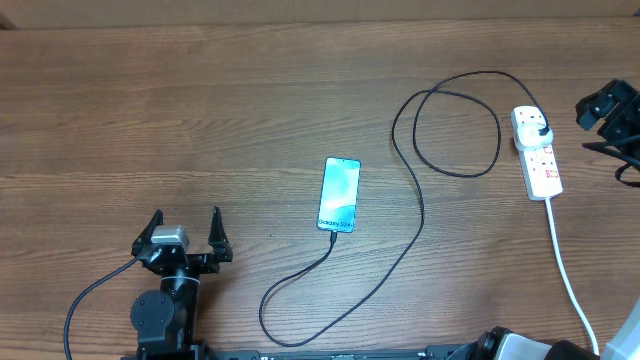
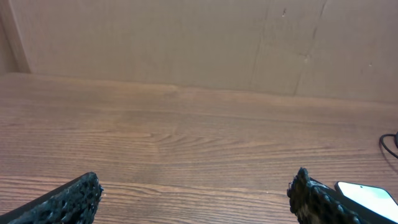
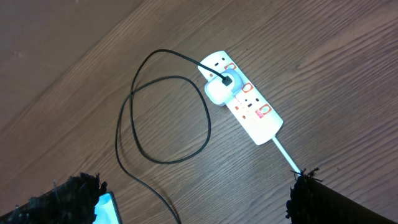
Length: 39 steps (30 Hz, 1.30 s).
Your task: Plug charger to phone and switch on socket
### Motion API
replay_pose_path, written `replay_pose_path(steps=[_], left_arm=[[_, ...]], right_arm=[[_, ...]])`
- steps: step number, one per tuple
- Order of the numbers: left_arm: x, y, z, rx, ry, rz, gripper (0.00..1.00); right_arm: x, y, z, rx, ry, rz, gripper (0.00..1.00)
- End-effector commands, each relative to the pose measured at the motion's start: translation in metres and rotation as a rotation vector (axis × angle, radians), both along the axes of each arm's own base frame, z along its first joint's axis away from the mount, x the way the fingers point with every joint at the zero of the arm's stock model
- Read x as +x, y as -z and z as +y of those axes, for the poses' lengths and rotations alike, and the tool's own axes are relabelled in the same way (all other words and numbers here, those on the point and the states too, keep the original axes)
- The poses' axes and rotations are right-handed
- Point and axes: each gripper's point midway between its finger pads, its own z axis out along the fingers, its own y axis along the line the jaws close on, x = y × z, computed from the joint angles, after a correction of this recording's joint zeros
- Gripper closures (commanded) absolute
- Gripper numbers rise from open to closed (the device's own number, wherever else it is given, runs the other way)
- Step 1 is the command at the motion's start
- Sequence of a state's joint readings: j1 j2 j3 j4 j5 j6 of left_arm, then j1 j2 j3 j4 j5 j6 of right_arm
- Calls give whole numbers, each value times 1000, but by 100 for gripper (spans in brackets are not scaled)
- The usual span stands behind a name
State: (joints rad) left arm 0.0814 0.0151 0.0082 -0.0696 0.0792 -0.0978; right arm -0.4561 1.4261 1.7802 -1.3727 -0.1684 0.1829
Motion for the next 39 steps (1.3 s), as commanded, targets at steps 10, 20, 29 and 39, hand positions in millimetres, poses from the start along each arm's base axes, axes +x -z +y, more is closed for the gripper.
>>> replay_pose_path(steps=[10, 20, 29, 39], left_arm=[[0, -1, 0, 0, 5, -7, 0], [0, -1, 0, 0, 5, -7, 0], [0, -1, 0, 0, 5, -7, 0], [0, -1, 0, 0, 5, -7, 1]], right_arm=[[-2, -7, -5, -43, 20, -5, 0], [2, -25, 10, -35, -29, -90, 0], [28, -55, 67, -94, -215, -297, 0], [40, -29, 114, -126, -353, -485, 0]])
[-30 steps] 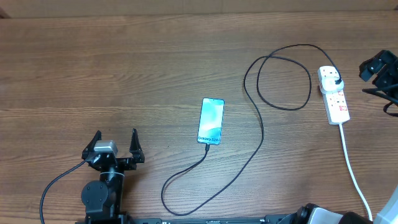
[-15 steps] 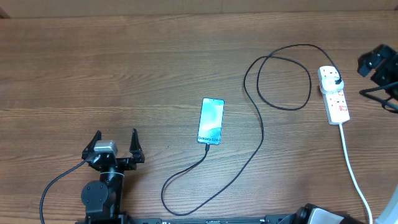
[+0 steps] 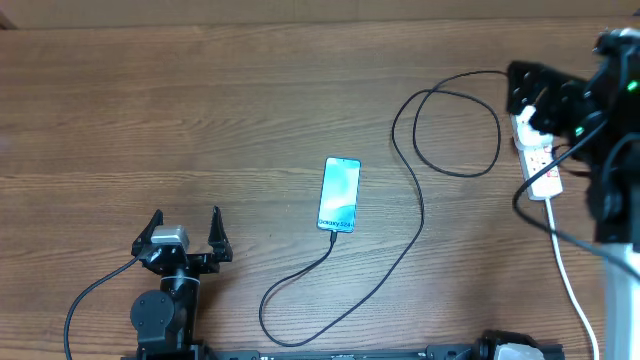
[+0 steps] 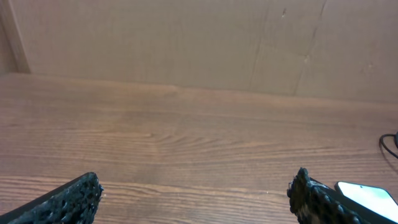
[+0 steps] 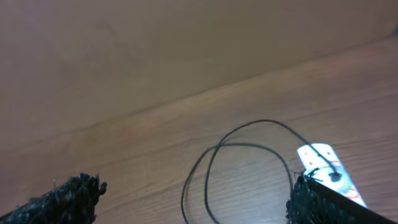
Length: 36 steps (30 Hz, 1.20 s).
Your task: Plug charger to phone and switch on socket
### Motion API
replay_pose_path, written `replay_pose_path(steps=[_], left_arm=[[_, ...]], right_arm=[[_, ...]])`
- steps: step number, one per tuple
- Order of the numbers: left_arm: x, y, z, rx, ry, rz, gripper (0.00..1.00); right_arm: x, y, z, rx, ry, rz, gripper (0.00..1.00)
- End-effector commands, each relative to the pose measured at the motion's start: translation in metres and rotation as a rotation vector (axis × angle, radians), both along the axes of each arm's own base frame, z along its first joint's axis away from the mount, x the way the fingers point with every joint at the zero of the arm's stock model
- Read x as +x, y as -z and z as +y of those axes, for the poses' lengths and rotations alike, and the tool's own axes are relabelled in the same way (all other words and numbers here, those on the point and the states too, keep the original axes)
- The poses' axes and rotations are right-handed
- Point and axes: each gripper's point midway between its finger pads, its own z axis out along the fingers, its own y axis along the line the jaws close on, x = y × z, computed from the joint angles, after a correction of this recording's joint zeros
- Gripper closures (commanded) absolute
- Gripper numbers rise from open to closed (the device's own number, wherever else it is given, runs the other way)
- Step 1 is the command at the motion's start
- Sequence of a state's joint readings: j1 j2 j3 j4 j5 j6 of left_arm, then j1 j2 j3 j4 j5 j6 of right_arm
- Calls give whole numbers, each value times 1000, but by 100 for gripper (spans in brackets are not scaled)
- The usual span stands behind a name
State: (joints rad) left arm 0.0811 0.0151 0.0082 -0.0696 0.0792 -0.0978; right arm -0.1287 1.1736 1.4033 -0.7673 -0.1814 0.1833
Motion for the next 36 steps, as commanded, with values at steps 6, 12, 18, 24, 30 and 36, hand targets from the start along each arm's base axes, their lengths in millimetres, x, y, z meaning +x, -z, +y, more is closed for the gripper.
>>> replay_pose_path(steps=[6, 12, 18, 24, 30, 36], left_arm=[[0, -1, 0, 0, 5, -7, 0], [0, -1, 0, 0, 5, -7, 1], [0, -1, 0, 0, 5, -7, 1], [0, -1, 0, 0, 5, -7, 0], [0, -1, 0, 0, 5, -7, 1], [0, -1, 0, 0, 5, -7, 0]], right_arm=[[-21, 52, 21, -6, -53, -104, 0], [-31, 66, 32, 32, -67, -311, 0], [-55, 79, 47, 27, -115, -488, 0], [-72, 110, 48, 28, -121, -495, 0], [-85, 124, 48, 27, -121, -516, 0], [-96, 129, 47, 19, -114, -556, 0]])
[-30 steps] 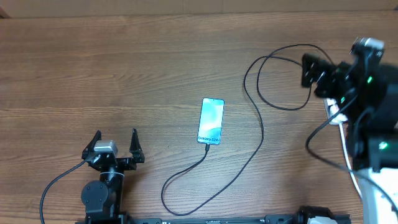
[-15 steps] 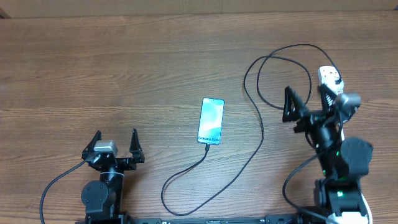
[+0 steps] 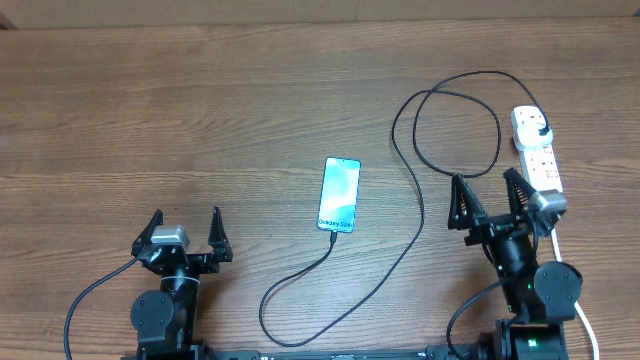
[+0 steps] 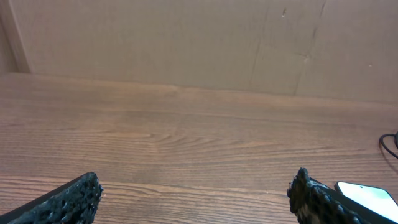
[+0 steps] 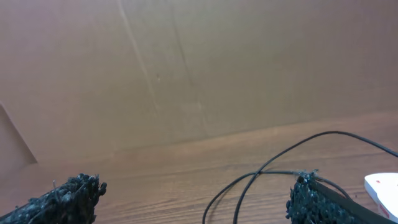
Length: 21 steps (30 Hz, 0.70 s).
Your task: Plug charger to phone and switch on socket
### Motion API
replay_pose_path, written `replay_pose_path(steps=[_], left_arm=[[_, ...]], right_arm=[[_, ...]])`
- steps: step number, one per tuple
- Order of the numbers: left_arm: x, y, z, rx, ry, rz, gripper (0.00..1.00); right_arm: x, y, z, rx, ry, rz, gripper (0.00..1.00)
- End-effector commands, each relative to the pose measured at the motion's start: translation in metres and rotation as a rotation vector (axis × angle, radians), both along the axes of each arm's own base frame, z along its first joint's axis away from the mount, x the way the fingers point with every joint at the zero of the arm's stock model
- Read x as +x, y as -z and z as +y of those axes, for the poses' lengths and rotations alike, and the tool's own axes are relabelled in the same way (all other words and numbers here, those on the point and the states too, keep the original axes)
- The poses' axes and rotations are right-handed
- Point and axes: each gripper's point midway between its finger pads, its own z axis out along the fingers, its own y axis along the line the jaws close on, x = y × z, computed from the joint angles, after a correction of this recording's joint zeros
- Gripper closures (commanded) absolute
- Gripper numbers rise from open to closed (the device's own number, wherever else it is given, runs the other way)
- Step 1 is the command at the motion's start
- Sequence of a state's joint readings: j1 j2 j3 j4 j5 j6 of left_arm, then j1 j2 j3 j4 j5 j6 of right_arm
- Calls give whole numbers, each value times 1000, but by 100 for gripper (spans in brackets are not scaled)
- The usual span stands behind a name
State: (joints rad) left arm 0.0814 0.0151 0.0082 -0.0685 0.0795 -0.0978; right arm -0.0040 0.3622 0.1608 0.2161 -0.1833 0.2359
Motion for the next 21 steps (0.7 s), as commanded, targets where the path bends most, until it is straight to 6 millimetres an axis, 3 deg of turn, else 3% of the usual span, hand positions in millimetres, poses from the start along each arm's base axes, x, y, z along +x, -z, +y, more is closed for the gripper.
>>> replay_pose_path(steps=[1, 21], left_arm=[[0, 0, 0, 0, 5, -6, 0], [0, 0, 0, 0, 5, -6, 0]], right_arm=[[-6, 6, 1, 4, 0, -12, 0], [-22, 59, -8, 2, 53, 72, 0]])
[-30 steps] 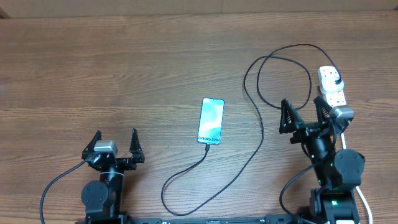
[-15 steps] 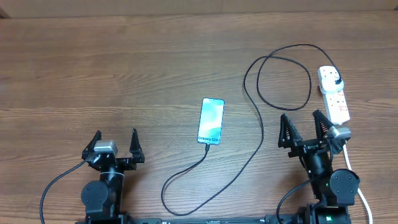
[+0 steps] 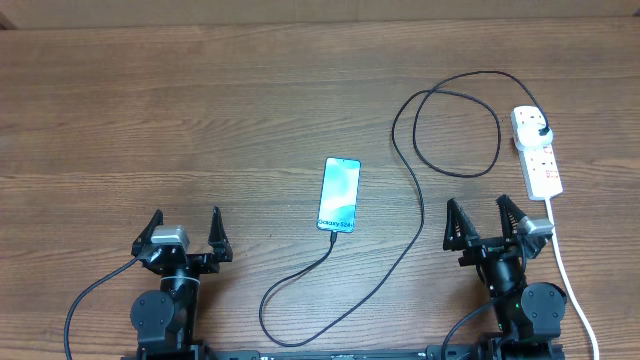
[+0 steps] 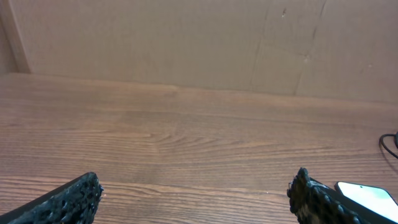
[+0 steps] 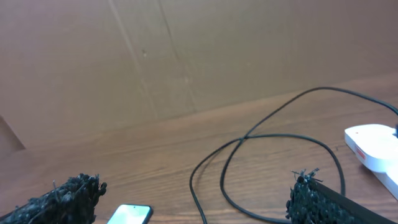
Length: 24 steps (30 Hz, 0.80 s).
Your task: Plug charger to phone and switch on socket
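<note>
The phone (image 3: pixel 339 194) lies screen-up and lit in the middle of the table, with the black charger cable (image 3: pixel 416 190) in its near end. The cable loops right to the white charger plug (image 3: pixel 535 124) in the white socket strip (image 3: pixel 537 155). My left gripper (image 3: pixel 183 232) stands open at the near left, nothing between its fingers. My right gripper (image 3: pixel 482 222) stands open at the near right, just short of the strip. In the right wrist view the phone (image 5: pixel 129 214) shows at the bottom edge and the strip (image 5: pixel 373 145) at the right.
The strip's white lead (image 3: pixel 568 275) runs toward the near right edge, close beside the right arm. A slack bend of cable (image 3: pixel 285 296) lies near the front edge between the two arms. A brown wall (image 4: pixel 186 43) stands behind the wooden table (image 3: pixel 200 110).
My right gripper has drawn a little nearer the front edge and slightly left. Its view now takes in the phone and more of the strip. The left arm is unchanged.
My right gripper was open high over the far right edge, looking down on the strip. Then it was above the strip's far end. Then it stood low at the near right, and now slightly further back. Phone, cable and left gripper stayed put throughout.
</note>
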### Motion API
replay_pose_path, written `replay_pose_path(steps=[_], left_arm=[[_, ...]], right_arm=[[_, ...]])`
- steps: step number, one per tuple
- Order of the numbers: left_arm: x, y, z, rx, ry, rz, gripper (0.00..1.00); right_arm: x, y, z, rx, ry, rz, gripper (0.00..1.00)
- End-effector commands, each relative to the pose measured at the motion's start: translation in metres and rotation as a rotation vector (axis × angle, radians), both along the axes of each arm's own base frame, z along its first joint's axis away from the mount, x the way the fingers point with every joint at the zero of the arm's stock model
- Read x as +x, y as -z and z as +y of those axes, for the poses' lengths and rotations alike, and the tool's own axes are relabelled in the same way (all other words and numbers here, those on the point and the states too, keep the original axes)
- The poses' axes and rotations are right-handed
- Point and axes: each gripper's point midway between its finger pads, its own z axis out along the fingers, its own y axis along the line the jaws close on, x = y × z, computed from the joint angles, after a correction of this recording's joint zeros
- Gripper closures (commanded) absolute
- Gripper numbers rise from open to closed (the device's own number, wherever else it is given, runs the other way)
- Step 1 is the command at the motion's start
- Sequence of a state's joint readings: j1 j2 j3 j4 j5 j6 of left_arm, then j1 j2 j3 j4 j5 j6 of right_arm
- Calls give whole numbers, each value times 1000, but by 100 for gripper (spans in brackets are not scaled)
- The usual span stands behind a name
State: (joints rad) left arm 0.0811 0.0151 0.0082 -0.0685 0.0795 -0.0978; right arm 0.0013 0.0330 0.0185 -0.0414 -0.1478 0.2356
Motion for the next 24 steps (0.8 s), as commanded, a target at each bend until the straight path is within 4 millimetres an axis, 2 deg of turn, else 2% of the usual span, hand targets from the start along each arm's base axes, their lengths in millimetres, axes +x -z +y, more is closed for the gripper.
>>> replay_pose_path(steps=[1, 17, 24], left_arm=[[0, 0, 0, 0, 4, -5, 0], [0, 0, 0, 0, 4, -5, 0], [0, 0, 0, 0, 4, -5, 0]], right_arm=[[-1, 7, -4, 0, 24, 14, 0], [0, 7, -6, -1, 37, 16, 0], [0, 7, -7, -105, 42, 1, 0]])
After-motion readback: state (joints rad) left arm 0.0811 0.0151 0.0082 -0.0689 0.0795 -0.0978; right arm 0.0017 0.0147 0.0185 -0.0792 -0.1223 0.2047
